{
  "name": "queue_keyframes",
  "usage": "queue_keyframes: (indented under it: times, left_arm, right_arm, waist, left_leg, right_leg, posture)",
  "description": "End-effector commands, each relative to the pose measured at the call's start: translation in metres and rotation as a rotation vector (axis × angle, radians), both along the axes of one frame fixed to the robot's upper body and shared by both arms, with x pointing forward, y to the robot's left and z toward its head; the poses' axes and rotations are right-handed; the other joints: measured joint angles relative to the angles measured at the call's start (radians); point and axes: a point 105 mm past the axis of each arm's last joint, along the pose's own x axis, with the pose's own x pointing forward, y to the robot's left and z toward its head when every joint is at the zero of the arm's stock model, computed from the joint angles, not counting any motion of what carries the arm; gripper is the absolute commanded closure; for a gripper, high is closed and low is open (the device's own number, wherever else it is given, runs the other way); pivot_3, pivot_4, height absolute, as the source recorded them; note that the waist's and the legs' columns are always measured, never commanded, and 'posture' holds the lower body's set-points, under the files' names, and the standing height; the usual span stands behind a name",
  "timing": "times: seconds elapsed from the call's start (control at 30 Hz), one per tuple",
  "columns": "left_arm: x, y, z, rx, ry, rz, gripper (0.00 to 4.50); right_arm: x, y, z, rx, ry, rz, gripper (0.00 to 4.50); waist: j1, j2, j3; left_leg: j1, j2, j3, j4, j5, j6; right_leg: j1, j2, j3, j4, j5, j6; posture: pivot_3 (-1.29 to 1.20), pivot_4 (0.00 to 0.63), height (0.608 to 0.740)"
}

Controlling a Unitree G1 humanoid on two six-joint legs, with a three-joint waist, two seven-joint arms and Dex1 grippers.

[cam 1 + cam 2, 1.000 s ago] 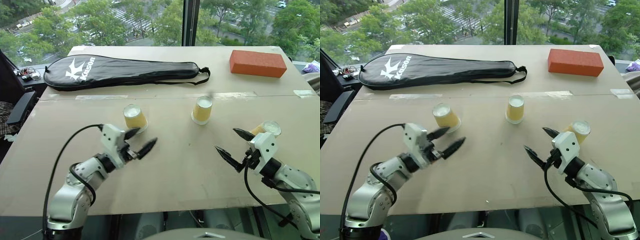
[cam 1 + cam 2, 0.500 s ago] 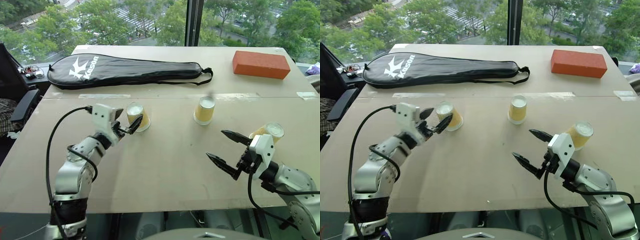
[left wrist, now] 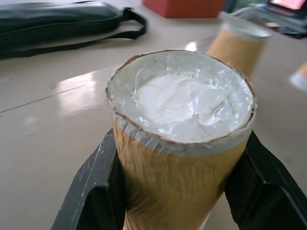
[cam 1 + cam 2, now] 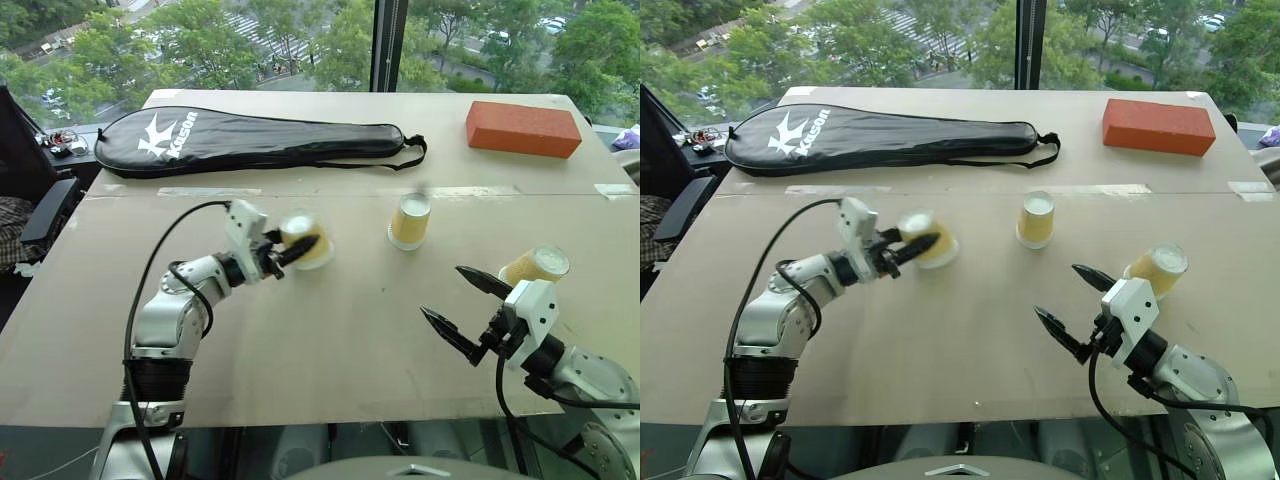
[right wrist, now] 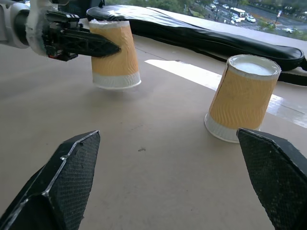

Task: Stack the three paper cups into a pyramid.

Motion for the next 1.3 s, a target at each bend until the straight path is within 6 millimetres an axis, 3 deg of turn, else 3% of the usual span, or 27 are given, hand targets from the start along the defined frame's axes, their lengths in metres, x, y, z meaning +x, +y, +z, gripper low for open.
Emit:
queue_keyframes:
  times: [0.03, 0.27, 0.33, 0.37, 0.5, 0.67, 0.83, 1.03, 1.17, 1.3]
  left_arm:
    - [-0.013, -0.026, 0.005, 0.032, -0.072, -0.137, 2.39]
    - [-0.008, -0.052, -0.013, 0.071, -0.108, -0.141, 2.39]
    - [-0.015, -0.057, -0.015, 0.079, -0.105, -0.197, 2.39]
    - [-0.015, -0.056, -0.017, 0.095, -0.11, -0.195, 1.5]
    - [-0.013, -0.052, -0.015, 0.107, -0.133, -0.163, 0.01]
    - [-0.019, -0.037, 0.005, 0.045, -0.147, -0.116, 0.01]
    - [-0.047, -0.019, 0.019, -0.004, -0.124, -0.137, 0.01]
    - [-0.083, -0.009, 0.02, 0.007, -0.059, -0.202, 0.01]
    - [-0.088, -0.014, 0.02, 0.007, -0.061, -0.21, 0.01]
    - [-0.088, -0.02, 0.016, 0.003, -0.059, -0.229, 0.01]
  right_arm:
    - [-0.003, -0.002, 0.014, -0.011, -0.069, -0.024, 0.0]
    - [-0.003, -0.005, 0.016, -0.029, -0.082, -0.063, 0.0]
    - [-0.002, -0.005, 0.016, -0.033, -0.085, -0.066, 0.0]
    - [-0.002, -0.005, 0.017, -0.032, -0.087, -0.067, 0.0]
    - [0.004, -0.006, 0.021, -0.02, -0.097, -0.074, 0.0]
    - [0.018, -0.009, 0.027, -0.016, -0.117, -0.101, 0.0]
    - [0.037, -0.016, 0.036, 0.009, -0.096, -0.145, 0.0]
    - [0.048, -0.061, 0.044, -0.084, -0.117, -0.291, 0.0]
    - [0.054, -0.113, 0.038, -0.185, -0.098, -0.535, 0.0]
    - [0.053, -0.13, 0.02, -0.213, -0.018, -0.634, 0.0]
  waist:
    - [-0.001, 0.0, 0.0]
    - [-0.001, 0.0, 0.0]
    - [-0.001, 0.0, 0.0]
    - [-0.002, 0.0, 0.0]
    - [-0.001, 0.0, 0.0]
    - [-0.004, 0.0, 0.0]
    - [-0.008, 0.001, 0.0]
    - [0.003, 0.001, 0.001]
    - [0.003, 0.001, 0.0]
    - [-0.004, 0.002, 0.0]
  left_leg:
    - [0.0, 0.0, 0.0, 0.0, 0.0, 0.0]
    - [0.0, -0.001, 0.0, 0.0, 0.0, 0.0]
    - [0.0, -0.001, 0.0, 0.0, 0.0, 0.0]
    - [0.0, -0.001, 0.0, 0.0, 0.0, 0.0]
    - [0.0, -0.001, -0.001, 0.0, 0.0, 0.0]
    - [0.0, 0.0, -0.001, 0.0, 0.0, 0.0]
    - [0.0, 0.003, -0.001, 0.0, 0.0, 0.0]
    - [-0.001, 0.003, -0.001, 0.0, 0.0, 0.0]
    - [0.0, 0.001, 0.0, 0.0, 0.0, 0.0]
    - [0.001, 0.0, 0.001, 0.0, 0.0, 0.0]
  right_leg:
    - [0.0, 0.0, 0.0, 0.0, 0.0, 0.0]
    - [0.0, 0.001, 0.0, 0.0, 0.0, 0.0]
    - [0.0, 0.001, 0.0, 0.0, 0.0, 0.0]
    - [0.0, 0.001, 0.0, 0.0, 0.0, 0.0]
    - [0.0, 0.001, 0.0, 0.0, 0.0, 0.001]
    - [0.0, 0.001, 0.0, 0.0, -0.001, 0.002]
    - [0.0, 0.001, 0.0, 0.0, -0.001, 0.001]
    - [-0.001, 0.0, 0.0, 0.0, 0.0, 0.0]
    - [0.0, 0.0, 0.001, -0.001, -0.002, 0.003]
    - [0.0, 0.001, 0.001, 0.0, -0.002, 0.003]
  posture:
    - [0.0, 0.15, 0.74]
    - [0.0, 0.15, 0.74]
    - [0.0, 0.15, 0.74]
    - [0.0, 0.15, 0.74]
    - [0.0, 0.15, 0.74]
    - [0.0, 0.15, 0.74]
    - [0.0, 0.15, 0.74]
    - [0.0, 0.15, 0.74]
    - [0.0, 0.15, 0.74]
    - [0.0, 0.15, 0.74]
